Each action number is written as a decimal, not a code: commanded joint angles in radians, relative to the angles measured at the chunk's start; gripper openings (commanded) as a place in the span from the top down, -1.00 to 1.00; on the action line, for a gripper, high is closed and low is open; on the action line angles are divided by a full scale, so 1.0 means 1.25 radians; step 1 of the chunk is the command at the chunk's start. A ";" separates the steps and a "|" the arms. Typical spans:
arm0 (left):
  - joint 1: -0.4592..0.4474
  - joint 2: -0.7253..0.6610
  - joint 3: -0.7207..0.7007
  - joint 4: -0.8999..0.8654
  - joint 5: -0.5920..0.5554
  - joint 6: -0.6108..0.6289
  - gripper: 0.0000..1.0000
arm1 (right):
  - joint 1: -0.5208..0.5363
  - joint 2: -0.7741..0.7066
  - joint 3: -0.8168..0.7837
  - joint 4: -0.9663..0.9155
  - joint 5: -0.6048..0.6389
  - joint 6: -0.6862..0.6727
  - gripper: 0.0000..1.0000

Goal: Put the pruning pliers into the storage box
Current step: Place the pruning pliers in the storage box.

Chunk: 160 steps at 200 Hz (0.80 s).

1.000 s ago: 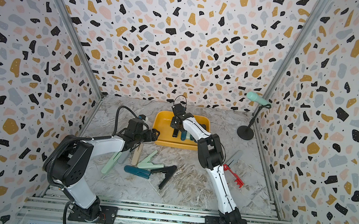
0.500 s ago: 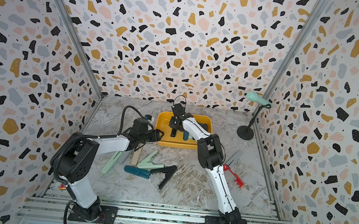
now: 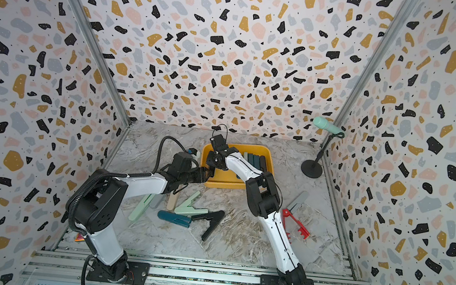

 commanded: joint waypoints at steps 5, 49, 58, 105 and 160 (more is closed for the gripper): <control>-0.004 -0.032 0.001 0.048 0.002 0.004 -0.22 | 0.007 -0.006 -0.011 0.001 -0.027 0.008 0.24; 0.001 -0.058 -0.027 0.067 -0.012 -0.001 -0.26 | 0.005 -0.020 -0.031 0.021 -0.061 -0.007 -0.01; 0.002 -0.066 -0.031 0.067 -0.017 0.000 -0.27 | 0.003 -0.022 -0.036 0.022 -0.066 -0.008 -0.04; 0.020 -0.116 -0.052 0.048 -0.038 0.010 -0.31 | -0.006 -0.058 -0.083 0.051 -0.081 -0.009 -0.22; 0.038 -0.166 -0.074 0.019 -0.065 0.018 -0.32 | -0.016 -0.111 -0.138 0.079 -0.103 -0.013 -0.36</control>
